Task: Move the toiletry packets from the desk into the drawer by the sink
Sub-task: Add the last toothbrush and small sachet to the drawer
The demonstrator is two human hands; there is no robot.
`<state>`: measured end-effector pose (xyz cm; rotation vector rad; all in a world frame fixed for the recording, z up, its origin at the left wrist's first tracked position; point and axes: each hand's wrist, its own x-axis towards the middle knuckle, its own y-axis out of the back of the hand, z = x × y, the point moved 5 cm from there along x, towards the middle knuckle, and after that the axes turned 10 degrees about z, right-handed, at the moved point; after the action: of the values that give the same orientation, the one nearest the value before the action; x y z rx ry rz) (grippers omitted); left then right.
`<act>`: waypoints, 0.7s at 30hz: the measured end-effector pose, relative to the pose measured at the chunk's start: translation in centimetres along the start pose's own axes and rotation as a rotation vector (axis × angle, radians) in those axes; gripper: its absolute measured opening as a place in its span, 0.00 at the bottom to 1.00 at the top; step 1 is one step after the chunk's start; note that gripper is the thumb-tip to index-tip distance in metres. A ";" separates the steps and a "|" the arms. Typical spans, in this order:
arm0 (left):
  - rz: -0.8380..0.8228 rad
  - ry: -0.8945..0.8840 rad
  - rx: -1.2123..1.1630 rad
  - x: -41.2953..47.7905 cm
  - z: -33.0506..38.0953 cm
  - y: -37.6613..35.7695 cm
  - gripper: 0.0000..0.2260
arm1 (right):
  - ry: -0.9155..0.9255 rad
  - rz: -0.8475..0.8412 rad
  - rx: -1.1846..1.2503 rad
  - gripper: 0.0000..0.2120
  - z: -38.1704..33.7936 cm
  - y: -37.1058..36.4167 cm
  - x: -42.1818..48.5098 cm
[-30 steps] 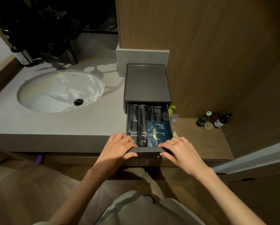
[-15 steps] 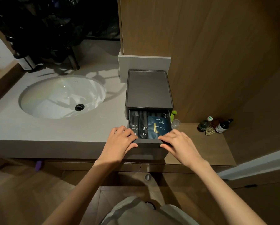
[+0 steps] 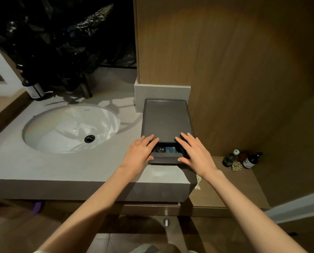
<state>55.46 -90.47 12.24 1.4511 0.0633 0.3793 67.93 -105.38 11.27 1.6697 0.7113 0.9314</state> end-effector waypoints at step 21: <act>0.038 0.048 0.003 3.8 -1.0 0.0 0.27 | -0.142 -0.176 -0.021 0.26 0.8 0.2 3.2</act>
<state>58.73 -88.39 12.80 1.4482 0.0746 0.4454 70.30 -103.19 12.10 1.6088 0.7358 0.6870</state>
